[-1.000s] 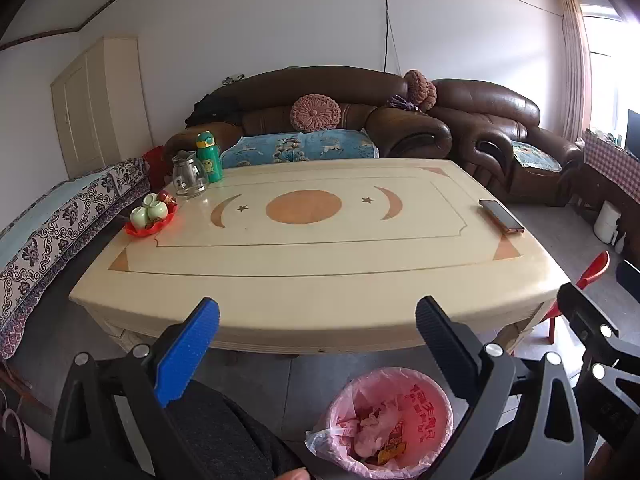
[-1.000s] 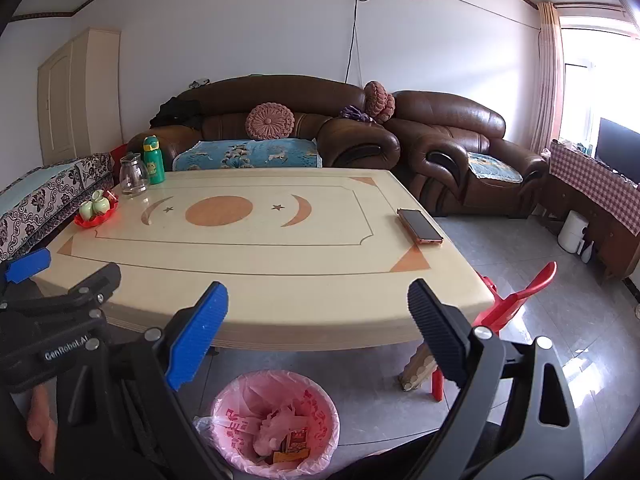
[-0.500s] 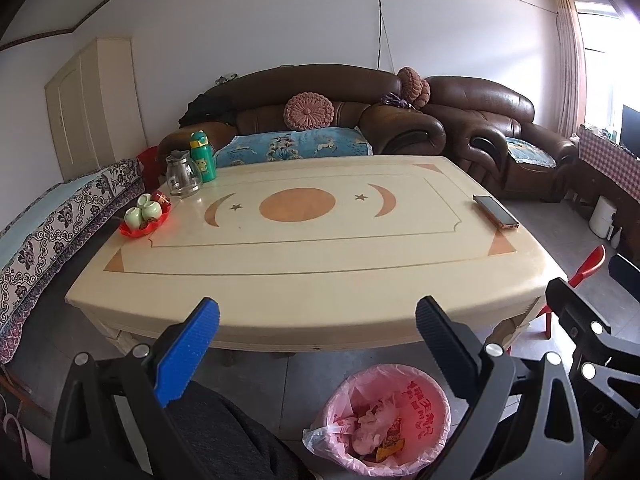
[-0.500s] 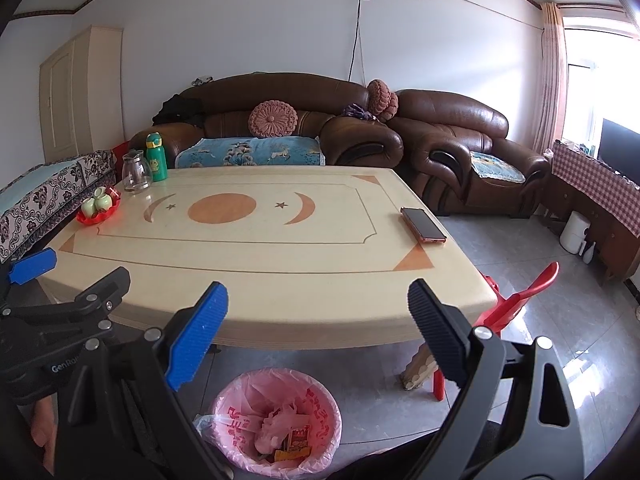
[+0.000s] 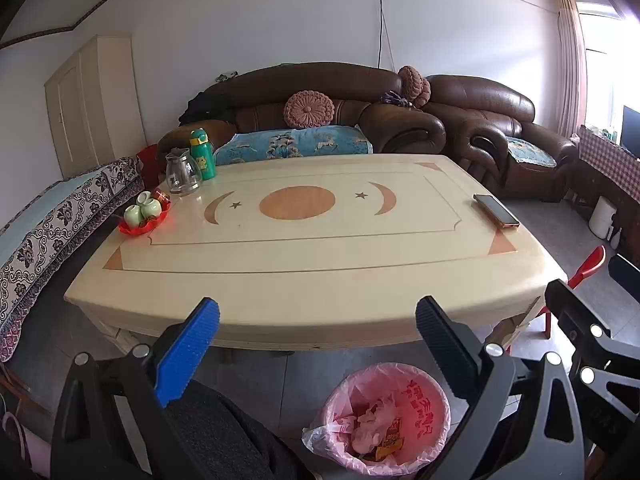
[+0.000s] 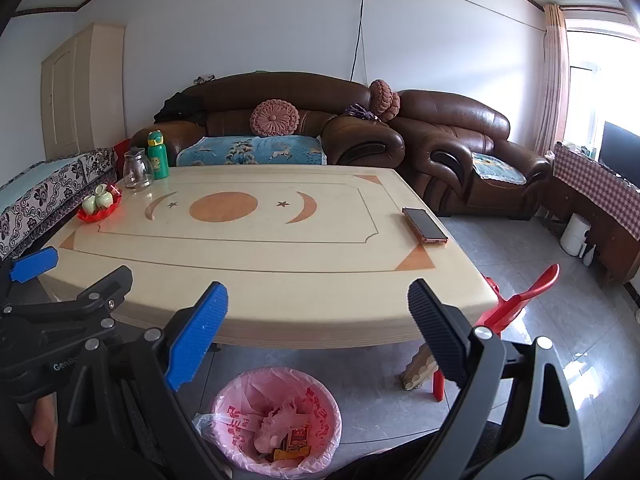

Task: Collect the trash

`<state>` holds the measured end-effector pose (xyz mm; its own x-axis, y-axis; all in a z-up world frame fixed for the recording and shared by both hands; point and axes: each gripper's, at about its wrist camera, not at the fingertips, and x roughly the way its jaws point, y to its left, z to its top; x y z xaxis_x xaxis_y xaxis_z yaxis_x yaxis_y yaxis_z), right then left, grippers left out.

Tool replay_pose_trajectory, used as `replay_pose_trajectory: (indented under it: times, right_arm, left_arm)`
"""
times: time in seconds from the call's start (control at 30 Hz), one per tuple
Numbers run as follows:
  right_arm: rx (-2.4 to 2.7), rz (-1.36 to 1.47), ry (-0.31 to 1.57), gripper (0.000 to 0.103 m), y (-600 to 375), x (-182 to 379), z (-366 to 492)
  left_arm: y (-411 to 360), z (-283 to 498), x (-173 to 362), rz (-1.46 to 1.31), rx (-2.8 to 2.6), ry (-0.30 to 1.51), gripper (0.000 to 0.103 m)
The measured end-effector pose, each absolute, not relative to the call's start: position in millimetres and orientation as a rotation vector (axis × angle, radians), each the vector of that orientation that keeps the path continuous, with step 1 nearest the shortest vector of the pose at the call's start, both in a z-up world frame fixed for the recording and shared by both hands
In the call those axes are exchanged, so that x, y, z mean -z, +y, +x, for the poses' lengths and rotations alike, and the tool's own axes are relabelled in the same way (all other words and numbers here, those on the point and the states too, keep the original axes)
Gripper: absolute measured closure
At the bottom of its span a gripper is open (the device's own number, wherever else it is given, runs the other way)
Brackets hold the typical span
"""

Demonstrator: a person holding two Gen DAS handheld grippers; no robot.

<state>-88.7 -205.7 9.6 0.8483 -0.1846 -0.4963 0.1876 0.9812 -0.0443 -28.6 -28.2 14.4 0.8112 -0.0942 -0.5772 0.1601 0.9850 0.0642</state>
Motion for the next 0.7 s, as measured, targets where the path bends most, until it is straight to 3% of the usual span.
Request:
replay_pose_trajectory:
  times: [0.7]
  right_arm:
    - [0.203, 0.003, 0.526, 0.014, -213.4, -5.7, -89.6]
  left_arm:
    - [-25.5, -25.3, -8.4, 0.111, 0.128, 0.599, 0.007]
